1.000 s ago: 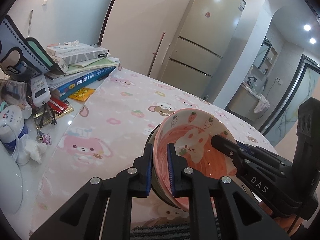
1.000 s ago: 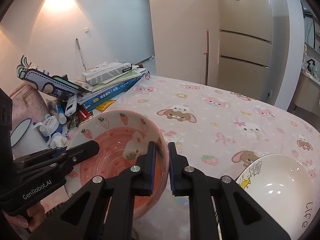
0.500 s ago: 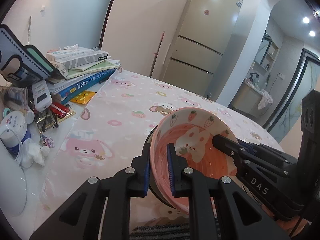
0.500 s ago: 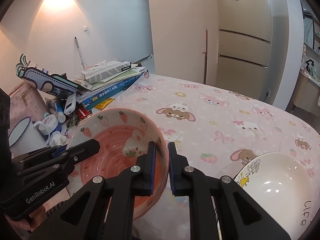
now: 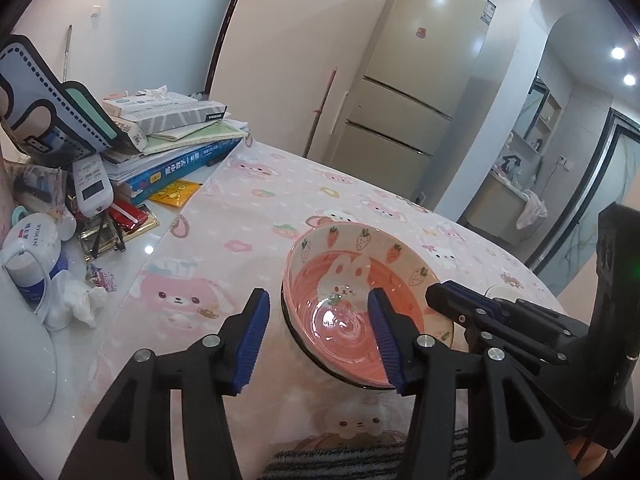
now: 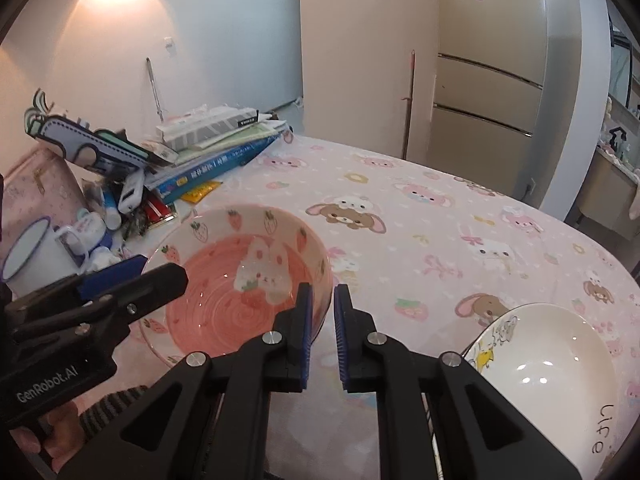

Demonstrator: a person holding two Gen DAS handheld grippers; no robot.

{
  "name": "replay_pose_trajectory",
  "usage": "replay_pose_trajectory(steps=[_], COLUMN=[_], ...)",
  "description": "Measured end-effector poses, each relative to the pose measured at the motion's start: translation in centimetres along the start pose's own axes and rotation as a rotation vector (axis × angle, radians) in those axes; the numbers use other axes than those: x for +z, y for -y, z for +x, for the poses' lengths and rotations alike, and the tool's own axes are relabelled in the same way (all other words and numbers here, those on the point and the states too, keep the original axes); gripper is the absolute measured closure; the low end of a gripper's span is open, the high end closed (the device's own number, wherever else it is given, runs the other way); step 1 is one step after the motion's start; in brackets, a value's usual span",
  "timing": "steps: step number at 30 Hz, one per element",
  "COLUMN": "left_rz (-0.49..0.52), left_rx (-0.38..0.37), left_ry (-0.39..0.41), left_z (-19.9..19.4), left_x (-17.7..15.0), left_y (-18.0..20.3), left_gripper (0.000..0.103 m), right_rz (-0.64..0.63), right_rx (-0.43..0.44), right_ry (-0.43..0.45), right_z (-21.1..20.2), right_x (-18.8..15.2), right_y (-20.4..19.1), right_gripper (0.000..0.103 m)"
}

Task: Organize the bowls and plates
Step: 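Open both grippers to release the pink bowl on the table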

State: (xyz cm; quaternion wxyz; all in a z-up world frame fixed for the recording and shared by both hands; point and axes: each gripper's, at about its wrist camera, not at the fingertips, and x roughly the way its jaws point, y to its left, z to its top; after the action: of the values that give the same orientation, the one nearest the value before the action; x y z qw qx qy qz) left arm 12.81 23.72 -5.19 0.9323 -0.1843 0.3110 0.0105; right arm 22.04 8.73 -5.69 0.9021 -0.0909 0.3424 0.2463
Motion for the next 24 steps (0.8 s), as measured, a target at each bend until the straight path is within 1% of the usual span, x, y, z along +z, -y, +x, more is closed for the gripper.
replay_pose_trajectory(steps=[5,7,8,9,11,14,16,17,20,22,24], left_rz=[0.004,0.007,0.011,0.019,0.049,0.081,0.1,0.11,0.13,0.141,0.147], left_rx=[0.0,0.0,0.001,0.01,0.011,0.003,-0.001,-0.003,0.002,0.013,0.007], left_ry=[0.002,0.013,0.017,0.026,0.055,0.095,0.135,0.16,0.215,0.235,0.248], left_z=[0.0,-0.2,-0.2,-0.4,-0.9,-1.6,-2.4,-2.9,-3.9,-4.3,-4.5], left_x=[0.0,0.0,0.0,-0.1,-0.2,-0.2,-0.3,-0.3,-0.3,-0.3,-0.2], left_y=[0.1,0.2,0.2,0.4,1.0,1.5,1.8,2.0,2.4,2.6,2.6], left_gripper=[0.05,0.048,0.044,0.038,0.033,0.032,0.027,0.02,0.019,0.019,0.019], right_rz=[0.005,0.004,0.004,0.004,0.006,0.007,0.004,0.001,-0.001,0.006,0.006], right_rx=[0.012,0.011,0.011,0.011,0.011,0.011,0.001,-0.004,-0.011,-0.012,-0.011], right_ry=[-0.003,-0.003,-0.003,-0.003,0.001,0.017,0.034,0.043,0.077,0.103,0.122], right_z=[0.0,0.0,0.0,0.0,-0.1,-0.5,-0.8,-1.1,-2.0,-2.8,-3.5], right_x=[0.0,0.0,0.0,-0.1,0.0,0.1,0.2,0.3,0.8,1.1,1.5], right_y=[0.2,0.3,0.3,0.3,0.3,0.4,0.4,0.4,0.5,0.7,0.9], right_gripper=[0.093,0.093,0.093,0.093,0.093,0.093,0.093,0.093,0.093,0.093,0.093])
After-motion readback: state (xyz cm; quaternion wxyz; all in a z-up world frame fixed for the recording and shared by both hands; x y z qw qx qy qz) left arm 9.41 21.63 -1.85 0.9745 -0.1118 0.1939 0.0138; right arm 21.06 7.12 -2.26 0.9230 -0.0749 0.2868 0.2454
